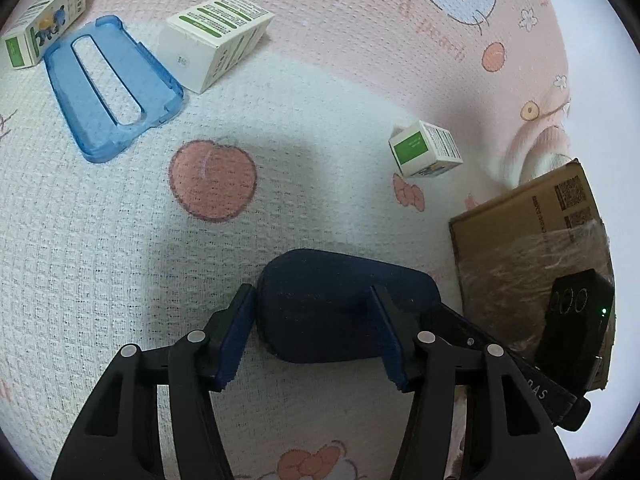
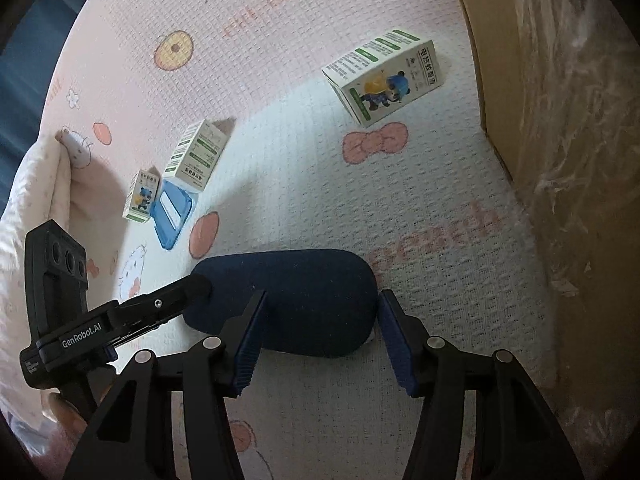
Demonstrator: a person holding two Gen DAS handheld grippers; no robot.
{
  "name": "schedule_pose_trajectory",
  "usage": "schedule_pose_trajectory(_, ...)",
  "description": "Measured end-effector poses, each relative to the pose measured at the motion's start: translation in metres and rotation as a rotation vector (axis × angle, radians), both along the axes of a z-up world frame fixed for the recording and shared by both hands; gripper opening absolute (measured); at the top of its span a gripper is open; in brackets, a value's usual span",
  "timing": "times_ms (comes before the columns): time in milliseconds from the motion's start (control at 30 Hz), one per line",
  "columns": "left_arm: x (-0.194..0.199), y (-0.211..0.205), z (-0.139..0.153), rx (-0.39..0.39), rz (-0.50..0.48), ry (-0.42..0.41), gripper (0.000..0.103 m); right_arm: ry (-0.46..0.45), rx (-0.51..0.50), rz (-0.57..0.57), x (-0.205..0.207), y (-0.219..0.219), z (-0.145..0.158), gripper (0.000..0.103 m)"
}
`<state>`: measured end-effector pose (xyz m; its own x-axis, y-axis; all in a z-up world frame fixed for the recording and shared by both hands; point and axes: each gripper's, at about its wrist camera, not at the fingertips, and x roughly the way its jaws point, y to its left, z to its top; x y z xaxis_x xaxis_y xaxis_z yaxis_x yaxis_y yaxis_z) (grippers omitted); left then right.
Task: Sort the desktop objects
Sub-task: 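Close the left gripper on the navy glasses case and lift it, then carry the navy case over the box and open the left gripper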
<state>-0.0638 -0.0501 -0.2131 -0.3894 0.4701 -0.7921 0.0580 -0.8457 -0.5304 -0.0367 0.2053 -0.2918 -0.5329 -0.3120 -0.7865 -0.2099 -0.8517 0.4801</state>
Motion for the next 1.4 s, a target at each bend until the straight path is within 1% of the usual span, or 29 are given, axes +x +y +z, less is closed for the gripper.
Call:
schedule_pose_trajectory(100,0.003,0.000,0.004,-0.013,0.009,0.007,0.060,-0.004,-0.005,-0.003,0.000,0.000,0.001,0.051)
schedule_pose_trajectory(167,0.007,-0.002,0.010,-0.024,0.011,0.027,0.060,-0.007,-0.024,-0.006,0.000,0.000,0.002,0.050)
schedule_pose_trajectory(300,0.015,-0.008,0.030,-0.025,0.020,0.064,0.060,0.038,-0.026,0.011,0.003,-0.005,0.018,0.049)
schedule_pose_trajectory(433,0.023,-0.013,0.052,-0.012,0.036,0.100,0.060,0.101,0.007,0.034,0.006,-0.013,0.045,0.049)
schedule_pose_trajectory(533,0.032,-0.009,0.078,-0.011,0.031,0.147,0.060,0.152,0.027,0.035,0.013,-0.014,0.068,0.049)
schedule_pose_trajectory(667,0.042,0.005,0.117,-0.021,0.001,0.240,0.060,0.233,0.049,0.011,0.030,-0.008,0.104,0.049)
schedule_pose_trajectory(767,0.047,0.018,0.146,-0.003,-0.021,0.304,0.060,0.311,0.081,-0.014,0.047,-0.002,0.136,0.049)
schedule_pose_trajectory(933,0.048,0.050,0.182,0.076,-0.081,0.364,0.060,0.430,0.192,-0.066,0.078,0.013,0.189,0.049)
schedule_pose_trajectory(1033,0.045,0.081,0.198,0.085,-0.142,0.397,0.060,0.463,0.229,-0.111,0.096,0.031,0.209,0.049)
schedule_pose_trajectory(1100,0.042,0.108,0.207,0.087,-0.199,0.415,0.060,0.471,0.233,-0.150,0.110,0.049,0.219,0.049)
schedule_pose_trajectory(1233,0.041,0.157,0.211,0.097,-0.290,0.415,0.060,0.469,0.245,-0.232,0.143,0.092,0.232,0.049)
schedule_pose_trajectory(1300,0.041,0.183,0.210,0.095,-0.340,0.403,0.060,0.459,0.244,-0.263,0.155,0.110,0.234,0.049)
schedule_pose_trajectory(1367,0.042,0.205,0.205,0.092,-0.382,0.382,0.060,0.431,0.249,-0.298,0.169,0.132,0.234,0.049)
schedule_pose_trajectory(1400,0.042,0.216,0.203,0.090,-0.400,0.366,0.060,0.422,0.250,-0.304,0.170,0.138,0.234,0.049)
